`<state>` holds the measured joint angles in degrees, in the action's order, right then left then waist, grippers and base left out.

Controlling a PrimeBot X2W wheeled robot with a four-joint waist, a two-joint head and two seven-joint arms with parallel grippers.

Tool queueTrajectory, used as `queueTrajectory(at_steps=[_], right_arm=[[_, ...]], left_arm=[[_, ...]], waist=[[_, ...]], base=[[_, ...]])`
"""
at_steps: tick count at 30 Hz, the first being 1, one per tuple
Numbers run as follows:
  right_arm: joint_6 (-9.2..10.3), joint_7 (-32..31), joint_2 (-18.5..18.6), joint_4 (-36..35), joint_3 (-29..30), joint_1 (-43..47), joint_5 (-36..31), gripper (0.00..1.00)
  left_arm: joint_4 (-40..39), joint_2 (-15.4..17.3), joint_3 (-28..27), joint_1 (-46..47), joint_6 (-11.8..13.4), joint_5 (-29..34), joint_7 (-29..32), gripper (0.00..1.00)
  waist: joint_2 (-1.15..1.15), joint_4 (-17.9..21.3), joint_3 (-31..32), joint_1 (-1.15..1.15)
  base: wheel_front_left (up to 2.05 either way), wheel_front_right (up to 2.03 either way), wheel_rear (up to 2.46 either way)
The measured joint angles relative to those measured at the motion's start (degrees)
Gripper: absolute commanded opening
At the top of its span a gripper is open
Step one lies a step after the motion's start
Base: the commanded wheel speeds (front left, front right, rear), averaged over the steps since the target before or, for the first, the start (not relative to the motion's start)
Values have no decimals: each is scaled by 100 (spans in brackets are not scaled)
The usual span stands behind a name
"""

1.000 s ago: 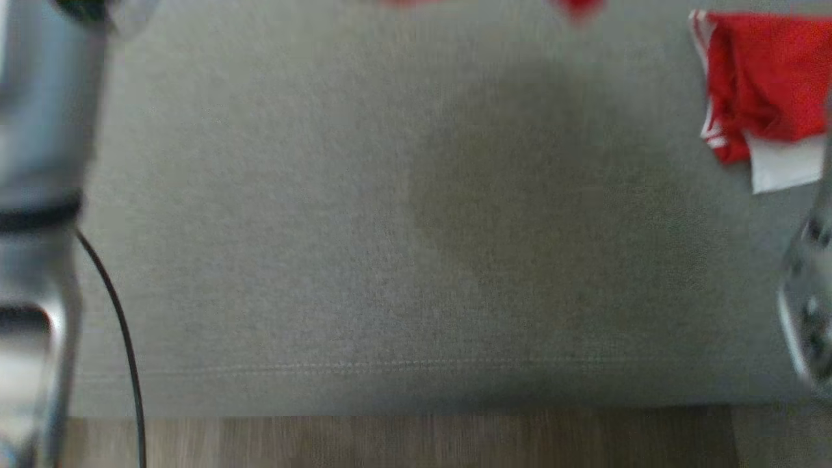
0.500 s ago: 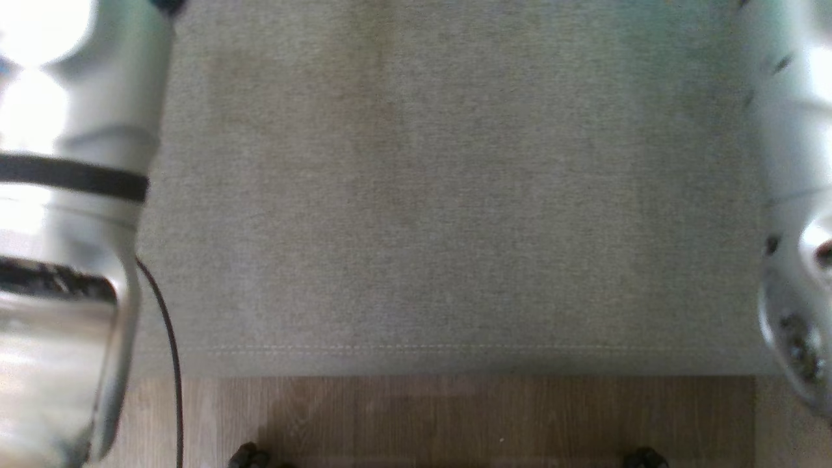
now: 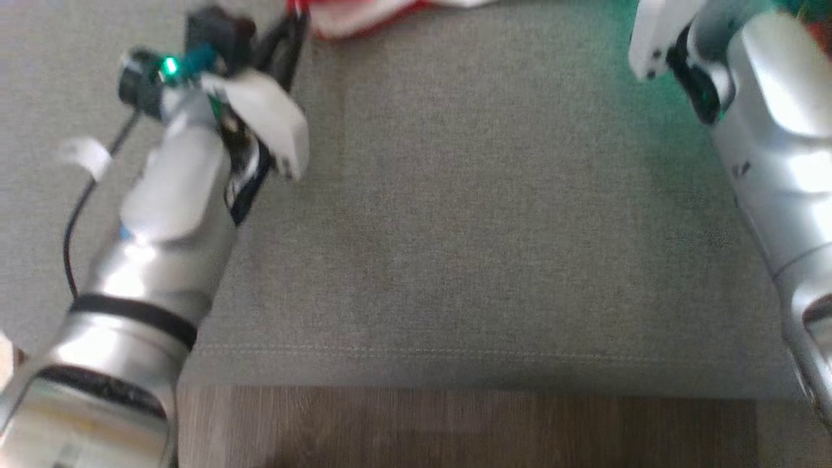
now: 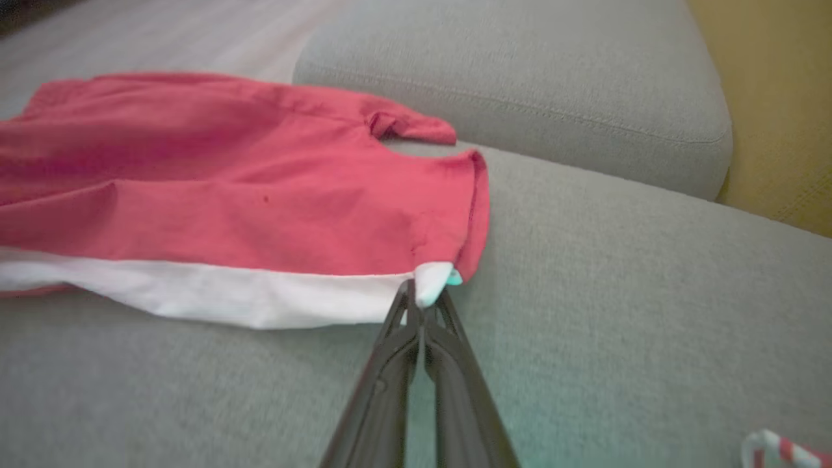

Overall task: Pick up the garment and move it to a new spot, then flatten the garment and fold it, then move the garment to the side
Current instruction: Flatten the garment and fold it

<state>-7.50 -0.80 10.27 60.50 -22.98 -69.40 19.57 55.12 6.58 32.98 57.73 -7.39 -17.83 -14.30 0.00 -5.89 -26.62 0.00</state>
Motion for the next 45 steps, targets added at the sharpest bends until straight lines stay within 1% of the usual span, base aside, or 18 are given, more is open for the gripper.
queueTrajectory(at_steps=[5, 9, 14, 19, 21, 26, 32, 37, 41, 45], right_arm=[[0, -475, 391, -82, -940, 417, 270, 0], [-1, -912, 743, -268, -1595, 615, 680, 0], [-1, -1295, 1224, -799, -2459, 875, 1285, 0], [-2, -1764, 1696, -1352, -3326, 1056, 1929, 0], [-2, -1952, 1845, -1522, -3574, 1077, 2175, 0], [-2, -2309, 2064, -1717, -3991, 1078, 2504, 0], [-2, -2921, 2423, -2189, -4545, 1150, 3082, 0], [-2, -3386, 2797, -2572, -4776, 1219, 3515, 0], [-2, -3804, 3070, -3020, -4938, 1502, 3795, 0], [-2, -4076, 3360, -3455, -5011, 1678, 3964, 0]], left_arm=[[-20, 203, 531, -504, -18, -73, 0, 0], [-75, 305, 802, -772, -18, -130, 0, 0], [-109, 371, 1072, -1001, -18, -144, 0, 0], [-154, 432, 1160, -1234, -19, -141, 0, 0], [-188, 436, 1217, -1381, -19, -157, 0, 0], [-322, 435, 1299, -1763, -19, -304, 0, 0], [-493, 468, 1518, -2189, -19, -520, 0, 0], [-682, 522, 1907, -2551, -20, -825, 0, 0], [-869, 650, 2150, -2851, -20, -1050, 10, 0], [-1162, 790, 2296, -3125, -20, -1300, 68, 0]], waist=[[0, -11, 364, 0], [0, -5, 632, 0], [0, -16, 912, 0], [0, -21, 1166, 0], [0, -18, 1276, 0], [0, -4, 1506, 0], [0, -20, 1834, 0], [0, -63, 2071, 0], [0, -105, 2285, -1], [0, -142, 2487, -1]], base=[[0, 0, 0], [0, 0, 0], [0, 0, 0], [0, 0, 0], [0, 0, 0], [0, 0, 0], [0, 0, 0], [0, 0, 0], [0, 0, 0], [0, 0, 0]])
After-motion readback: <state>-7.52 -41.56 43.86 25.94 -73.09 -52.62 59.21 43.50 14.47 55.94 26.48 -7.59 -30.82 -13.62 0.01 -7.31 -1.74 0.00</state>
